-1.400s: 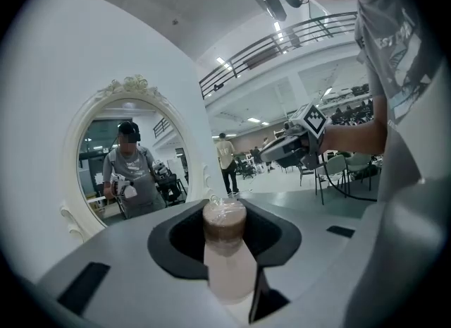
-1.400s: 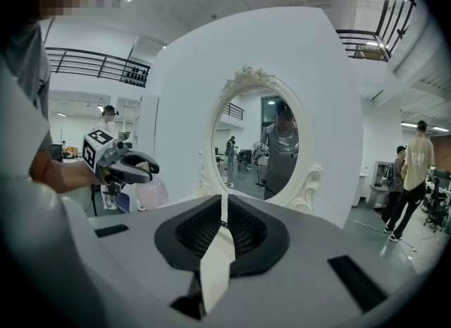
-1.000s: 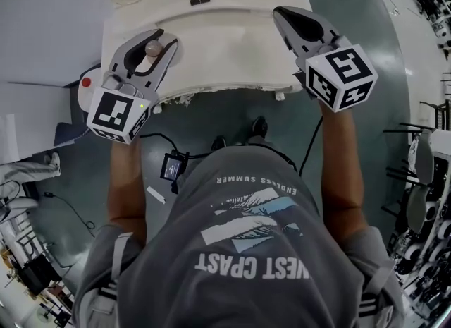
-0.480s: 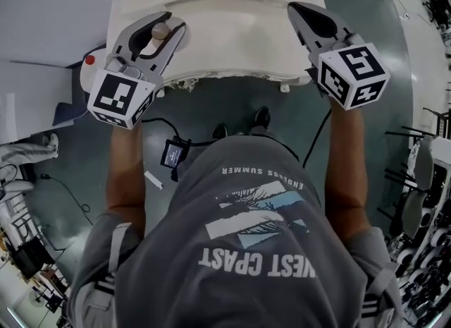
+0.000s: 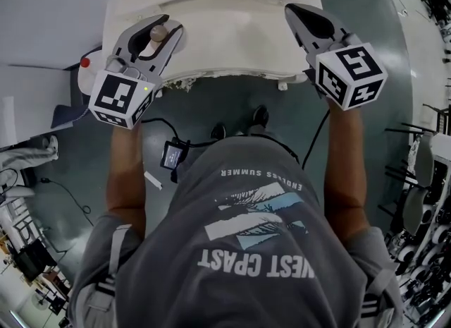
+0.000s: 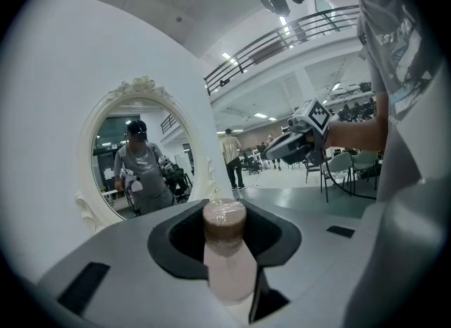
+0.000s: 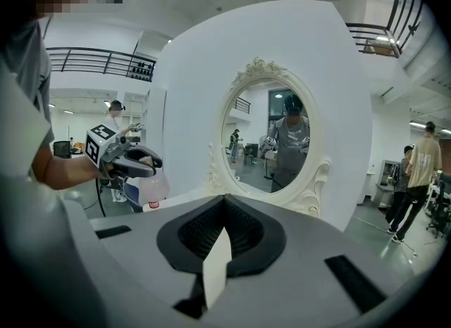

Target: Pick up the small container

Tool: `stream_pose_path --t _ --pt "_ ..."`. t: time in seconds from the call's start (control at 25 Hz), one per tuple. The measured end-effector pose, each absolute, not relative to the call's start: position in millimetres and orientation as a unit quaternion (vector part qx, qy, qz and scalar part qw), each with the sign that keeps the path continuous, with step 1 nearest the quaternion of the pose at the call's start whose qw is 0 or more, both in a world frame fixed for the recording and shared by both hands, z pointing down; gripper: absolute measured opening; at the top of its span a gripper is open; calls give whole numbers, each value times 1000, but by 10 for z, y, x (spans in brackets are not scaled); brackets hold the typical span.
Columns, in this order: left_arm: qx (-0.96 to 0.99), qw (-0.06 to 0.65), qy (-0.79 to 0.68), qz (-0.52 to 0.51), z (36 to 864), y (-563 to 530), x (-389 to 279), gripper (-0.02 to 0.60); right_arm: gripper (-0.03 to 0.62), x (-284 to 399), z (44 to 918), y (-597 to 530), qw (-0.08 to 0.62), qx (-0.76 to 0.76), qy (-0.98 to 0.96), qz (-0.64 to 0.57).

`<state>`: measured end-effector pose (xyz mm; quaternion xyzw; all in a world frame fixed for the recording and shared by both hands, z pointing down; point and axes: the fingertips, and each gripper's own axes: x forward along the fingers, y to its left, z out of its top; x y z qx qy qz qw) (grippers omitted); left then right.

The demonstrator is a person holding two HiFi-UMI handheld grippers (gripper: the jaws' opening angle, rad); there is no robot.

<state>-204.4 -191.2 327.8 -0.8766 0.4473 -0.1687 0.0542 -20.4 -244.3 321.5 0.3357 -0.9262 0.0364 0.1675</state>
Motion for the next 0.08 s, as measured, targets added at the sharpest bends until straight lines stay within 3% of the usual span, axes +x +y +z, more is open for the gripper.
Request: stream_pose_path --t 0.08 --pt "-876 50 448 -170 3327 -1938 -2053 132 25 -200 3241 -2456 169 336 -926 38"
